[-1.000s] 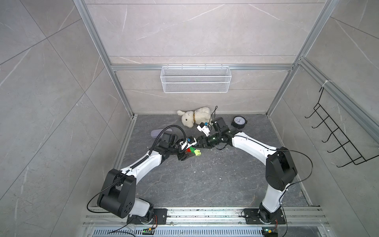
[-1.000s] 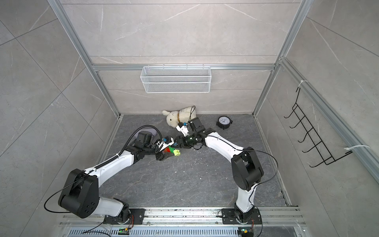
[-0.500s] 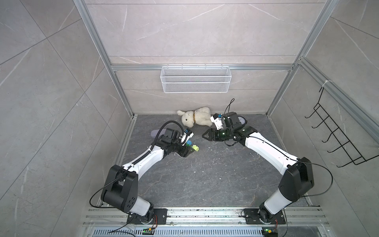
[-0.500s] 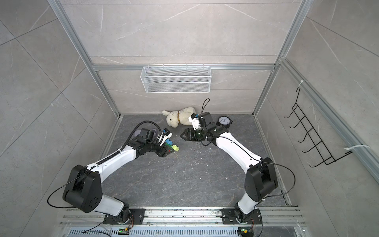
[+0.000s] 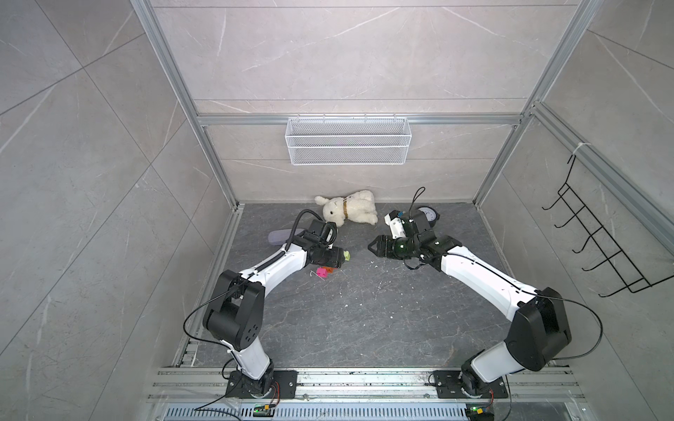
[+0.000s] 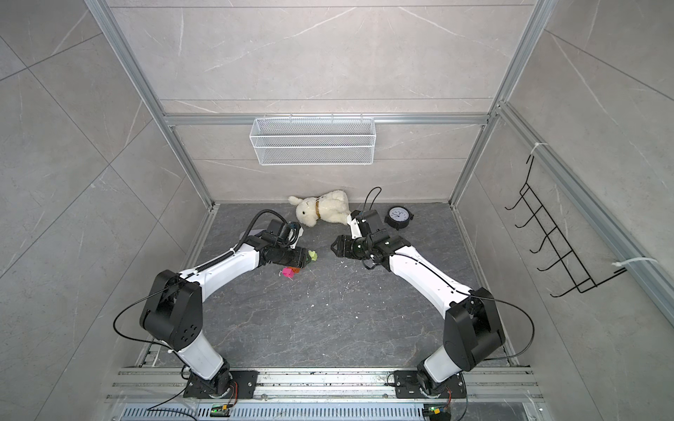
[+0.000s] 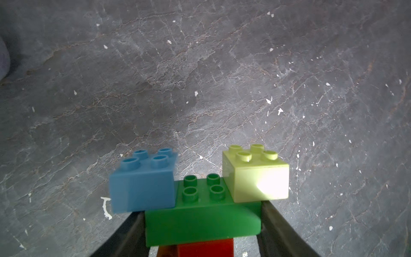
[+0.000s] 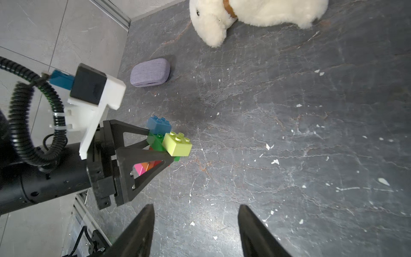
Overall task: Assemble the letter y with lego
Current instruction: Place the lego brick at the center of the board.
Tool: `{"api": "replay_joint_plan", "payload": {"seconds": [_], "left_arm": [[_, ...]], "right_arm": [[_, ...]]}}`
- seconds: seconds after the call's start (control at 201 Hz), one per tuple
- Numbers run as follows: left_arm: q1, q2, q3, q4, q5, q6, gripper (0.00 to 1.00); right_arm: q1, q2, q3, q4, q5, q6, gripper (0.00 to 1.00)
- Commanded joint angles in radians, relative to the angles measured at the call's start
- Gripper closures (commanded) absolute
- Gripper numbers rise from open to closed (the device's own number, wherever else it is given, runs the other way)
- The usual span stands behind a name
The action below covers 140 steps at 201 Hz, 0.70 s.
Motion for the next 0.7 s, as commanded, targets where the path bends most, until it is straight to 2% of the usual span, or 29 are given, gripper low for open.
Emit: {"api": "replay_joint_plan", "payload": {"seconds": [0.0,0.348,0.692], "left_arm": [[-0.02,0.02,0.053,-0.04,-0.093,-0.105,0.47],[-0.055,0.111,0.115,-0.073,-0.185,-0.239,0.51],[-0.065,0.181,0.13,-0.046,-0.192,-0.321,0.51]], "right_arm": [[0.001,-0.048,-0.047,0.067,0.02,0.043,0.38],[0.001,-0.109,-0.147,0.117,0.035,0.076,0.38],[0.001,-0.129,-0.185,0.142,0.031,0.091,0.38]]}}
